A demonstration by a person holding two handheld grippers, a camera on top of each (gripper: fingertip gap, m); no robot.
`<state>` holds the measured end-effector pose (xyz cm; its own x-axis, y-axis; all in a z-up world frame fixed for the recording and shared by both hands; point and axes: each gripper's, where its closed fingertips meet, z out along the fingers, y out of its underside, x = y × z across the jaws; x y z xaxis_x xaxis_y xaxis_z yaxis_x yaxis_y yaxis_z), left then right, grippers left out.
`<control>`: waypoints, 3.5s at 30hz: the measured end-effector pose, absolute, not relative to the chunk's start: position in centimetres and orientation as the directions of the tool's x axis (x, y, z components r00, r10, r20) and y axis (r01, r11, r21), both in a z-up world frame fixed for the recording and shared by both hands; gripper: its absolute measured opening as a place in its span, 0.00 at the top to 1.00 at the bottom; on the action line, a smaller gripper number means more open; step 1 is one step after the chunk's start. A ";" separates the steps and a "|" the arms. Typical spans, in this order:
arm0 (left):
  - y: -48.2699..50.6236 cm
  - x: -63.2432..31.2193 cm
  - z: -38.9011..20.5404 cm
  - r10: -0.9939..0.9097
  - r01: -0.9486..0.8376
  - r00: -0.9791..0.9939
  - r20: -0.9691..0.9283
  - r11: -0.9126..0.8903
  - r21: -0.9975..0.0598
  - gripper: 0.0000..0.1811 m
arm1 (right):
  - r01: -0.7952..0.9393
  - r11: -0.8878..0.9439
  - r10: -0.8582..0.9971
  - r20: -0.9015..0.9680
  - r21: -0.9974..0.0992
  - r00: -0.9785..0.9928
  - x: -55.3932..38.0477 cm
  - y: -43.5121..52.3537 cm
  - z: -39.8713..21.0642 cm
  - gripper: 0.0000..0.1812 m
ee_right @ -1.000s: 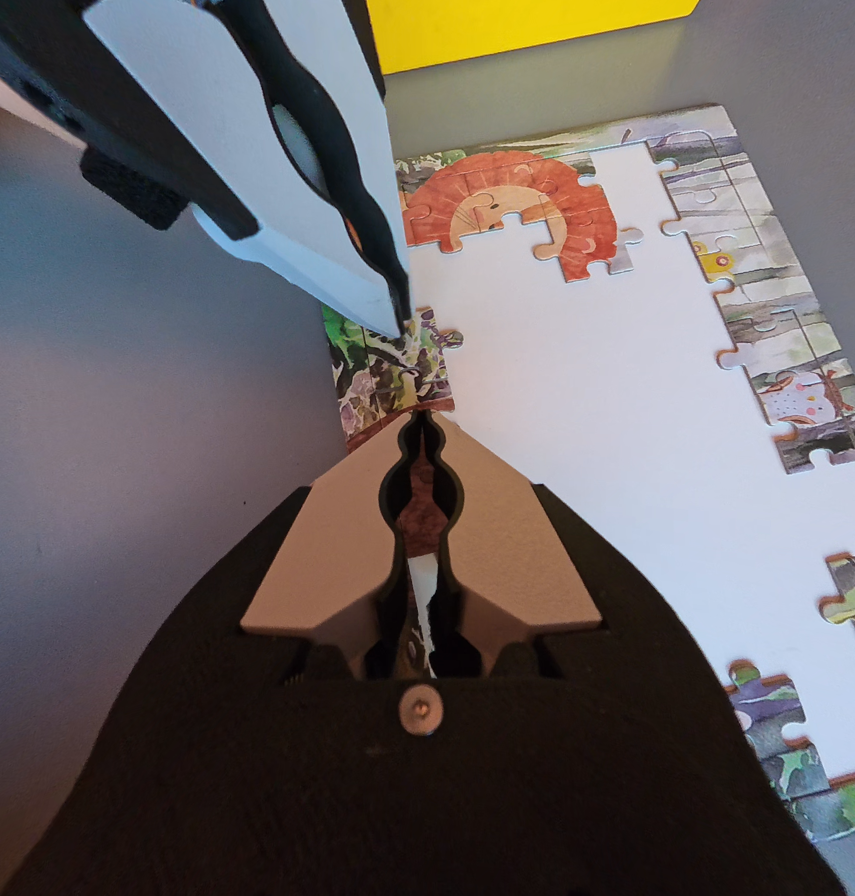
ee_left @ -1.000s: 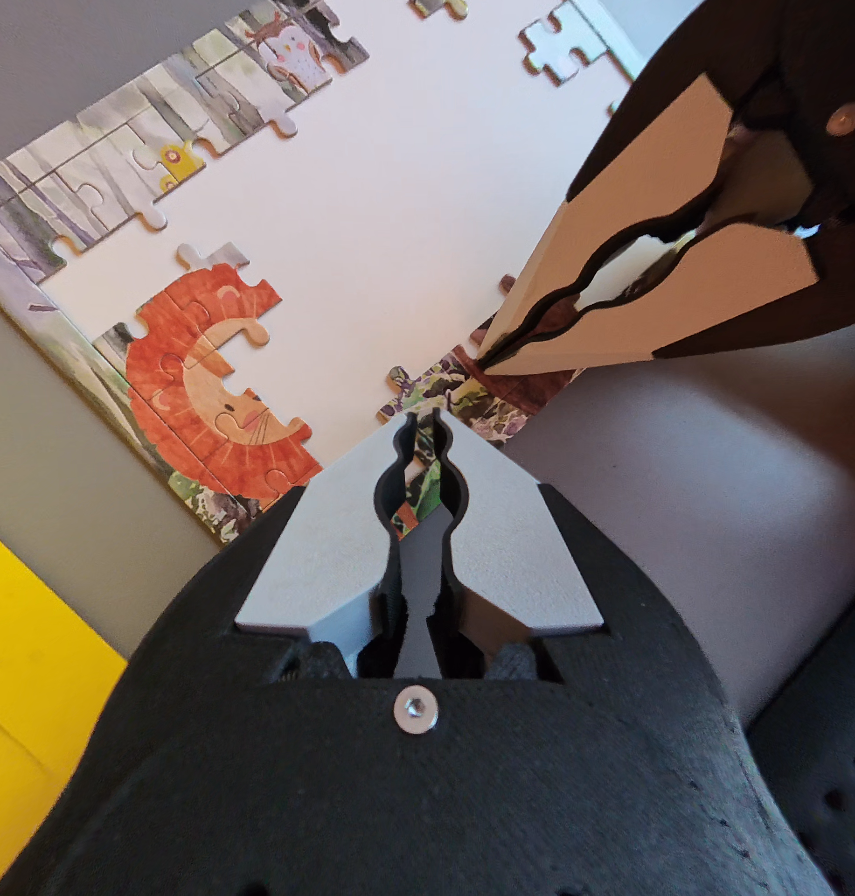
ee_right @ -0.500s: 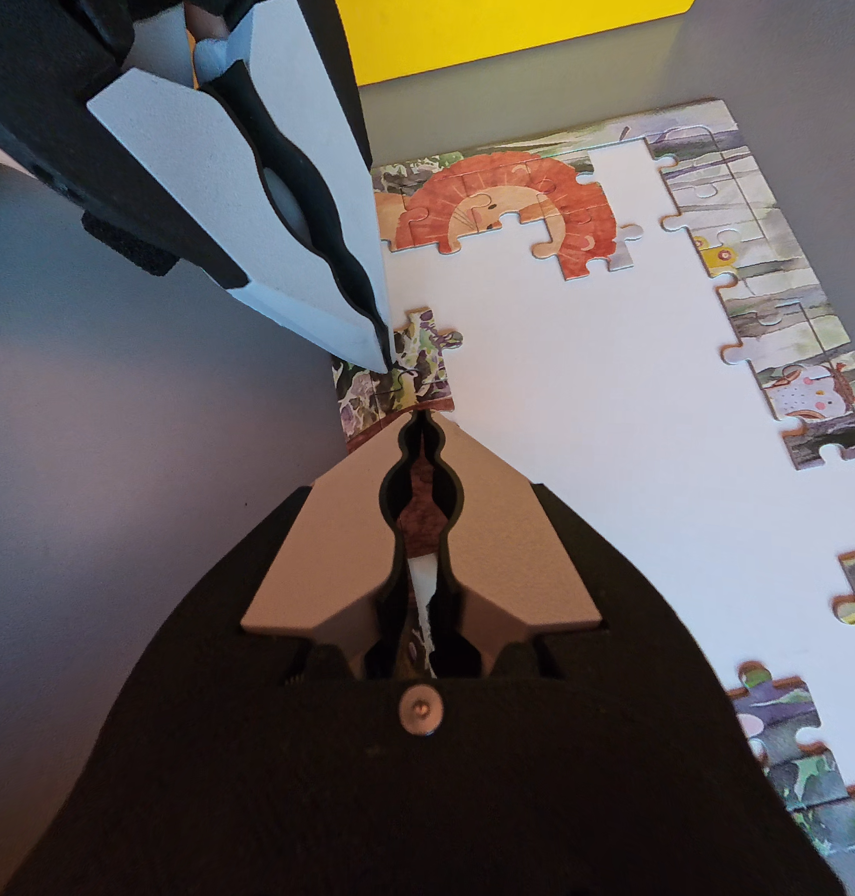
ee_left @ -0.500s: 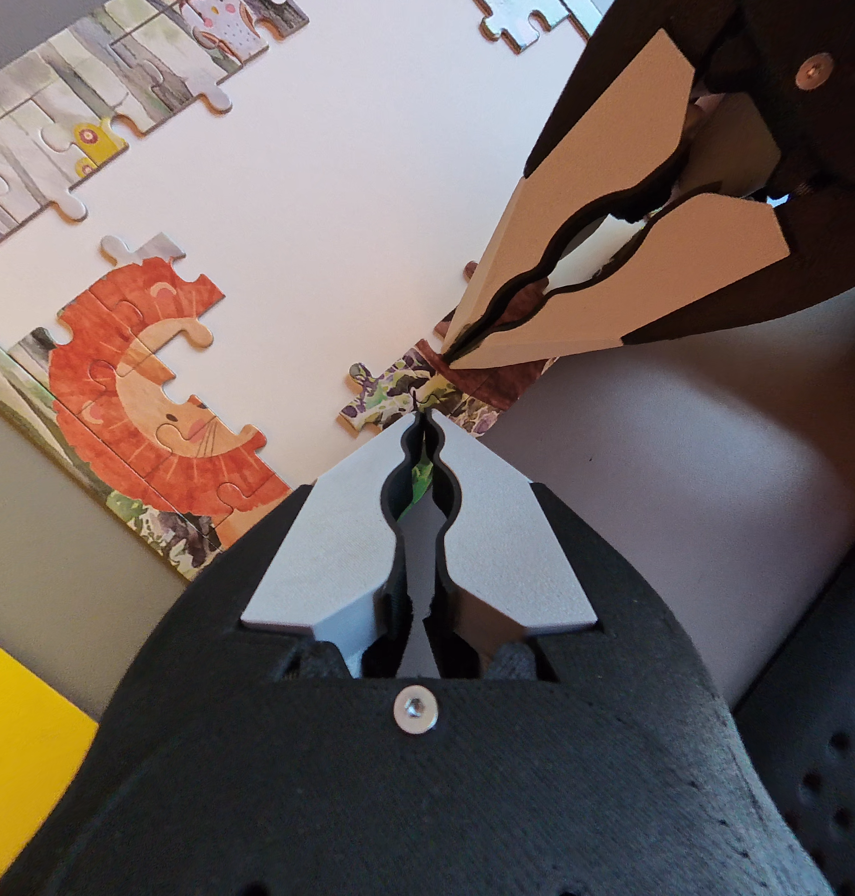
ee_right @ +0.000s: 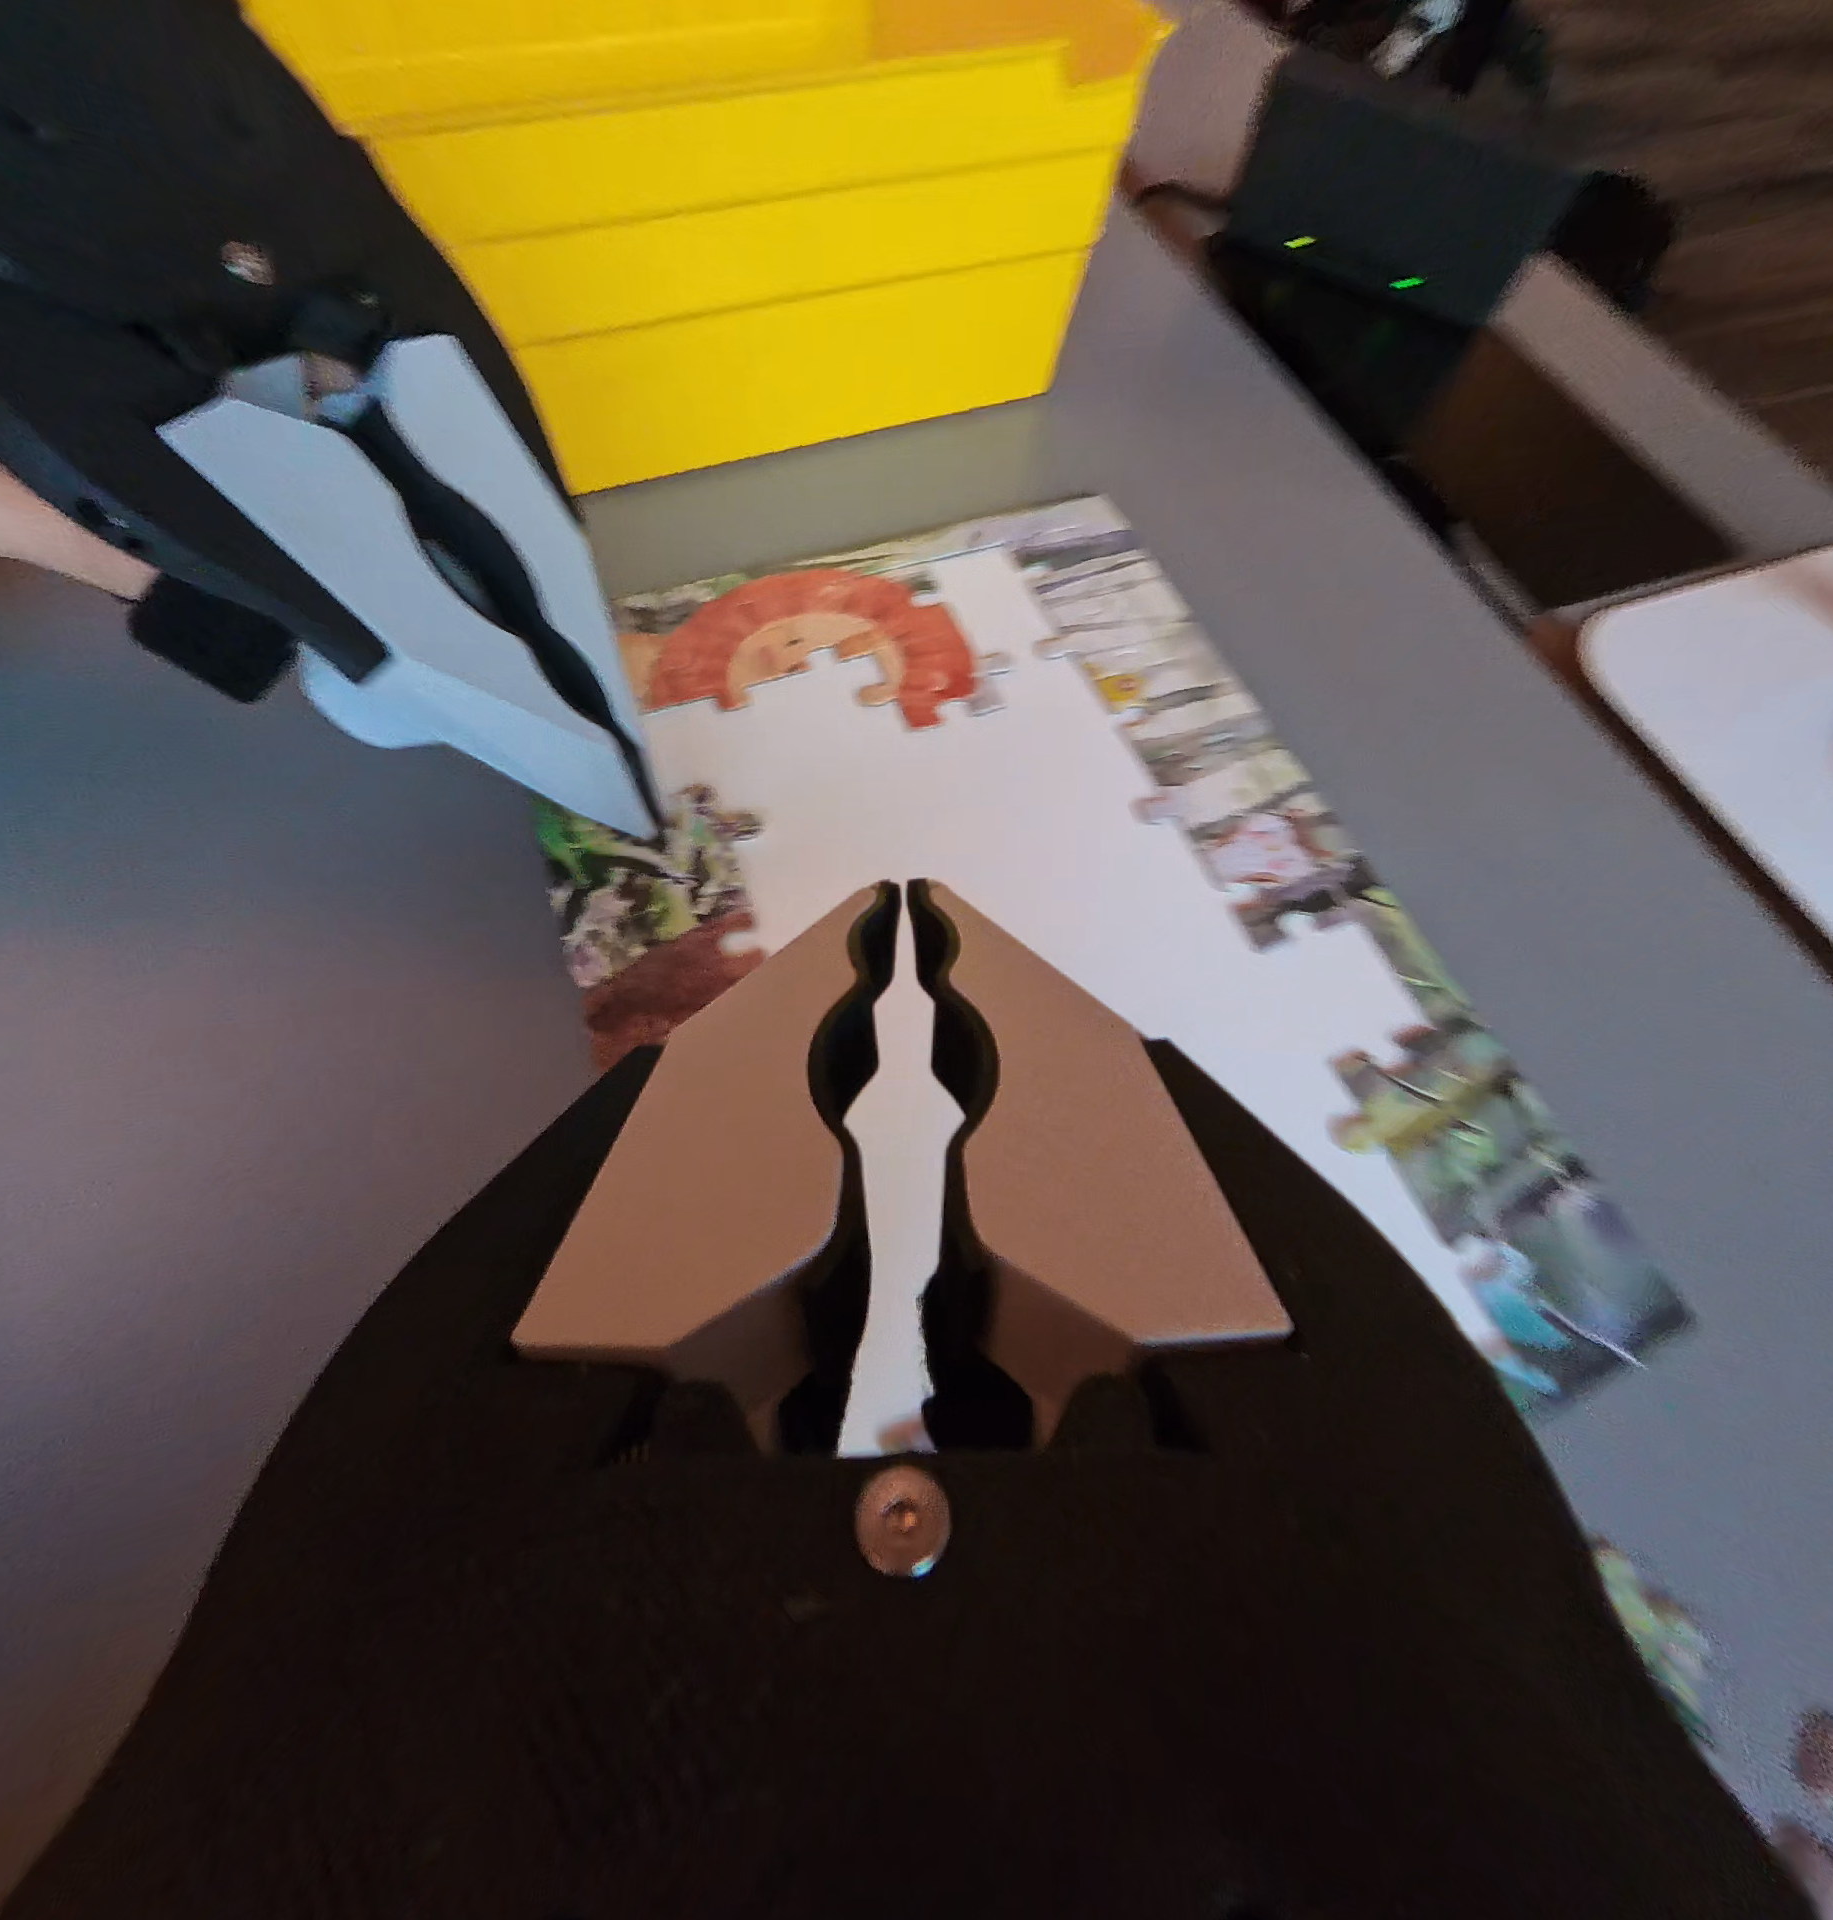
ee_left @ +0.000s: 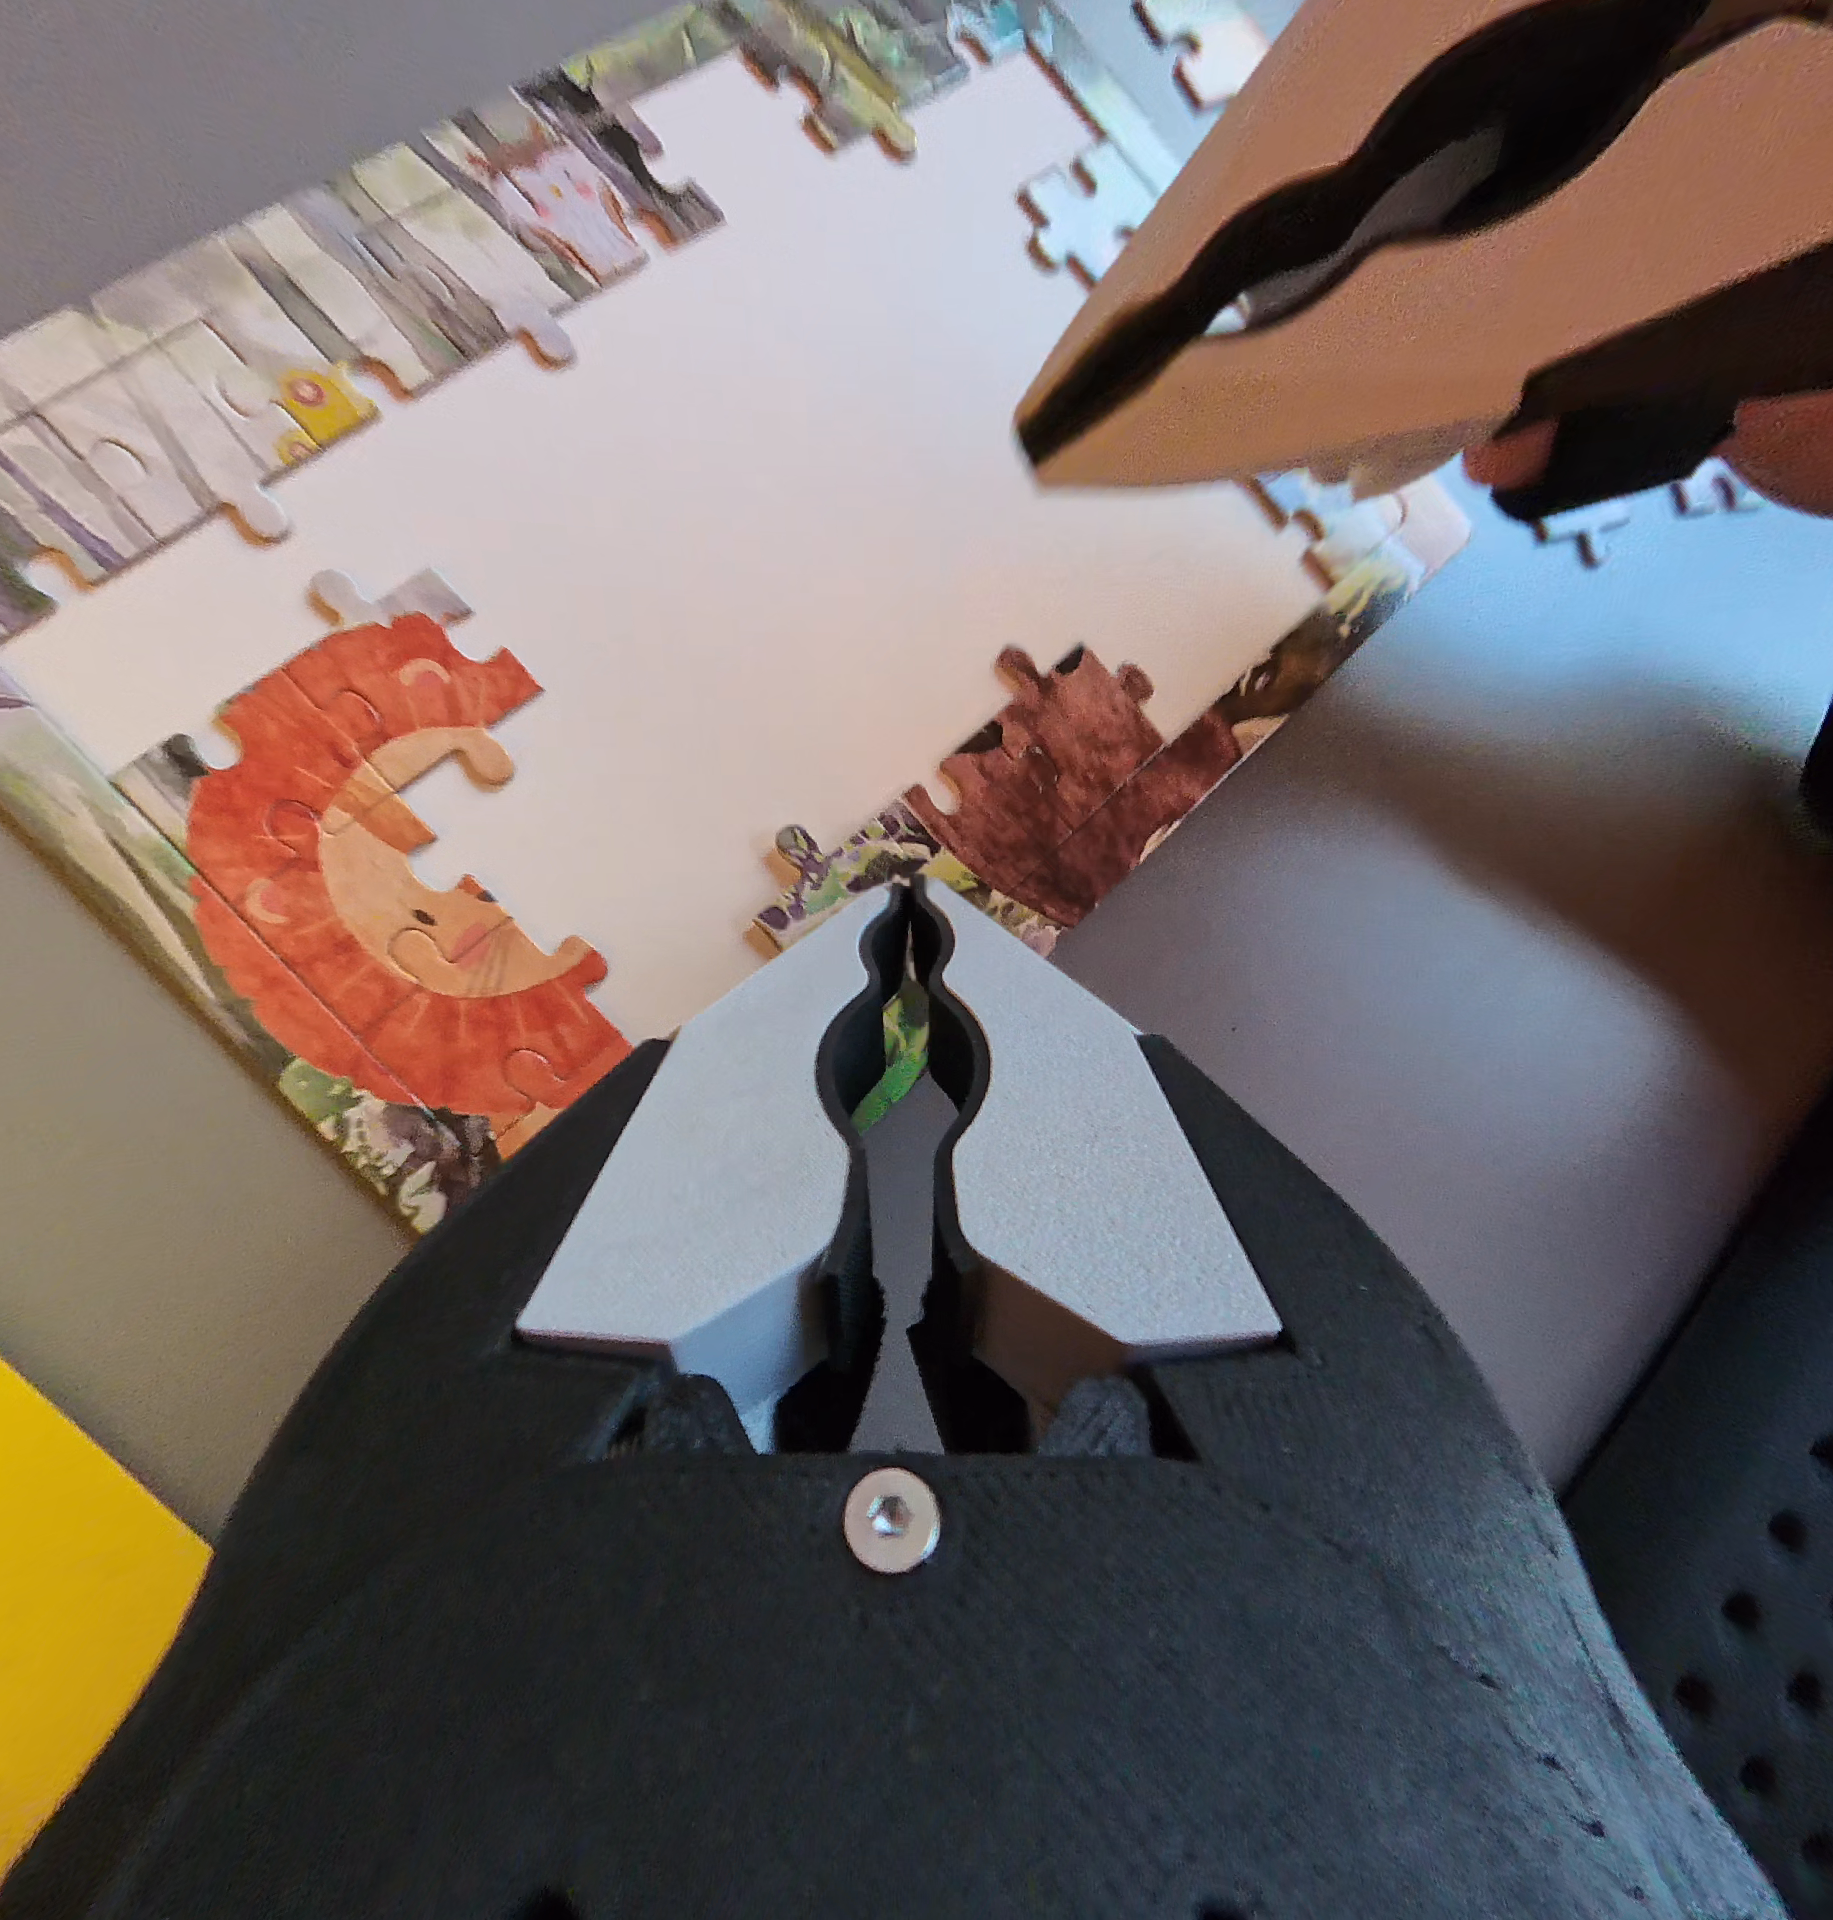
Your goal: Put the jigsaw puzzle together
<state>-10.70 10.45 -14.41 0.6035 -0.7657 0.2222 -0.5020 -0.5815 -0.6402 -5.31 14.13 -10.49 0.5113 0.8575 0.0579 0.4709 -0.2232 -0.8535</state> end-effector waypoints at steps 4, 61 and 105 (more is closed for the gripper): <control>11.7 -11.1 -11.7 -0.732 -0.373 0.636 0.246 -0.570 -0.732 1.00 | 0.447 -0.253 0.768 0.103 -0.858 0.633 -0.1 16.4 -9.6 0.99; 10.2 -11.6 -15.1 -0.731 -0.507 0.635 0.251 -0.639 -0.579 1.00 | 0.537 -0.296 0.903 -0.048 -0.790 0.427 -11.1 11.6 -14.8 1.00; 11.5 -11.5 -13.0 -0.781 -0.524 0.620 0.080 -0.488 -0.698 1.00 | 0.216 0.022 0.669 0.175 -0.976 0.722 -1.8 16.3 -2.1 1.00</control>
<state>-11.49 11.51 -13.03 0.6200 -0.7805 0.0798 -0.5243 -0.4879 -0.6979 -1.75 16.26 -2.10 0.7222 0.6693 0.1748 0.2161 0.0217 -0.9761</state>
